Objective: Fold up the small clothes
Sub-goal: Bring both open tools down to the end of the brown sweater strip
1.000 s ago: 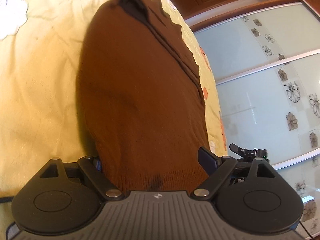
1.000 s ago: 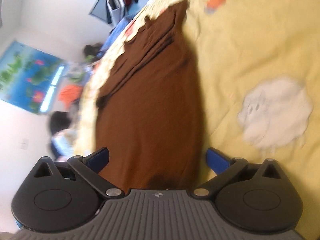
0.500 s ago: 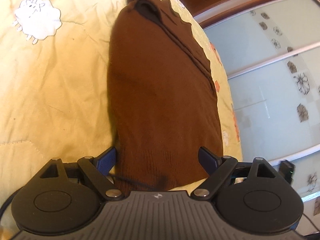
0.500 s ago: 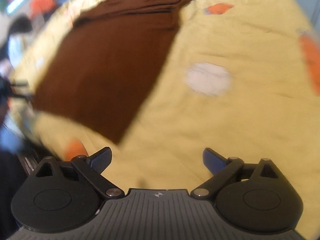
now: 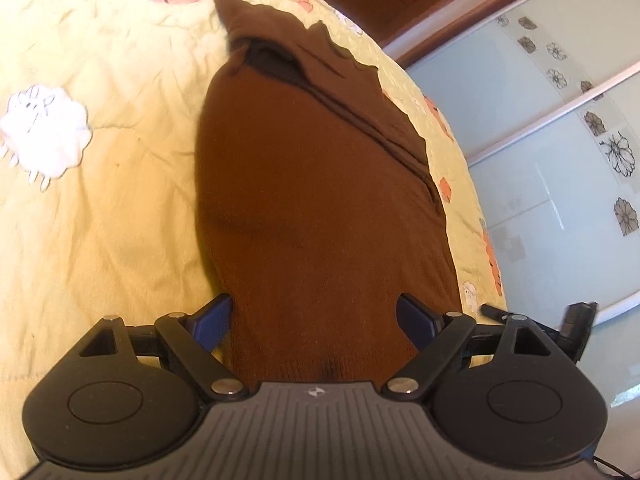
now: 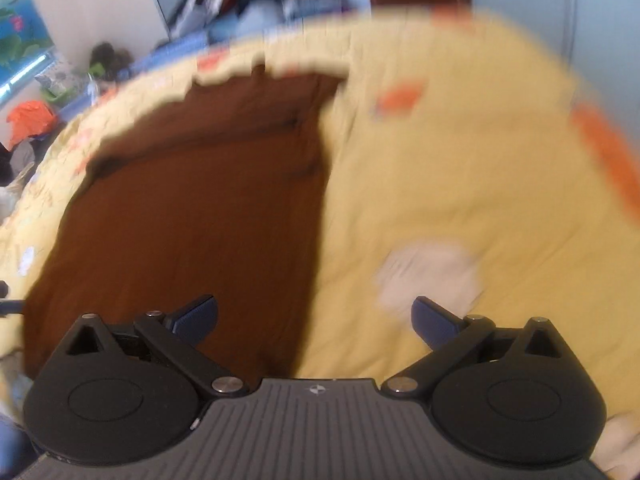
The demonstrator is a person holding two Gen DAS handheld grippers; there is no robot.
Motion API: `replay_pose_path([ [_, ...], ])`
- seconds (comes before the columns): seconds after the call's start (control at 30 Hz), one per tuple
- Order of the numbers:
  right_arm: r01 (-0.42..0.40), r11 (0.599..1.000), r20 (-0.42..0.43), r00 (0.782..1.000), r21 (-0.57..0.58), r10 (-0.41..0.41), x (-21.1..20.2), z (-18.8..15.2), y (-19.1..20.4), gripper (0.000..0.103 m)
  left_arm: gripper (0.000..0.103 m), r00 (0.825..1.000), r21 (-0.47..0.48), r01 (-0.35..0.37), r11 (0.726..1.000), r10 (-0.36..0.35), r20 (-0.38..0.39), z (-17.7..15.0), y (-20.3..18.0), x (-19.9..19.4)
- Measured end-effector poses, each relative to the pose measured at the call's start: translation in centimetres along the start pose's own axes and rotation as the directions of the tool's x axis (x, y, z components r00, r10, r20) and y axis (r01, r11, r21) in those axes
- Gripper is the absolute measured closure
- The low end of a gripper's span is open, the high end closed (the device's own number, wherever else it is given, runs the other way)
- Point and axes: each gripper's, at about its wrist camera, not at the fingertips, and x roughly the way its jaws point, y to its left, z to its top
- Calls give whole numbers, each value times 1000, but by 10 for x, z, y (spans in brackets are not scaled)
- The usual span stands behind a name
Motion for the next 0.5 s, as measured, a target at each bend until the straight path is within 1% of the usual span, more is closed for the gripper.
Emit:
replay_pose_path([
  [0.03,-48,998,-34,998,49,50,8,-1,-3,1,14,1000,-12,-3,1000,3,-9,-2,2,3],
  [0.07,-109,988,-65,991,108,117,14,-3,-7,0,14,1000,-24,-2,1000,1,-23,-5,4,6],
  [0.1,-159,977,-47,985,142,167,12,-7,-7,0,14,999,-36,5,999,-6,-39,-7,6,9],
  [0.13,-217,960,-59,971,174,230,6,-16,-2,0,14,999,-36,26,999,-27,-31,-10,7,10],
  [0.17,-273,941,-75,953,200,292,7,-18,-2,0,14,998,-41,44,998,-46,-34,-12,9,11],
  [0.27,-359,892,-107,911,273,399,10,-25,1,0,14,989,-117,126,985,-133,-60,-15,18,15],
  [0.33,-400,868,-113,887,295,447,11,-29,4,1,14,985,-139,149,979,-160,-69,-16,21,17],
  [0.37,-414,859,-108,880,300,462,9,-32,4,4,14,984,-139,154,978,-164,-70,-17,20,17],
  [0.4,-423,851,-103,875,311,472,10,-32,4,9,14,982,-141,165,976,-176,-71,-17,21,17],
  [0.43,-430,843,-98,871,325,482,9,-33,3,13,14,979,-145,180,973,-191,-69,-18,21,17],
  [0.47,-432,838,-99,868,332,486,9,-33,1,20,14,977,-147,192,970,-203,-66,-19,21,16],
  [0.5,-430,839,-98,869,334,485,7,-34,-1,25,14,976,-145,198,969,-209,-62,-19,21,15],
])
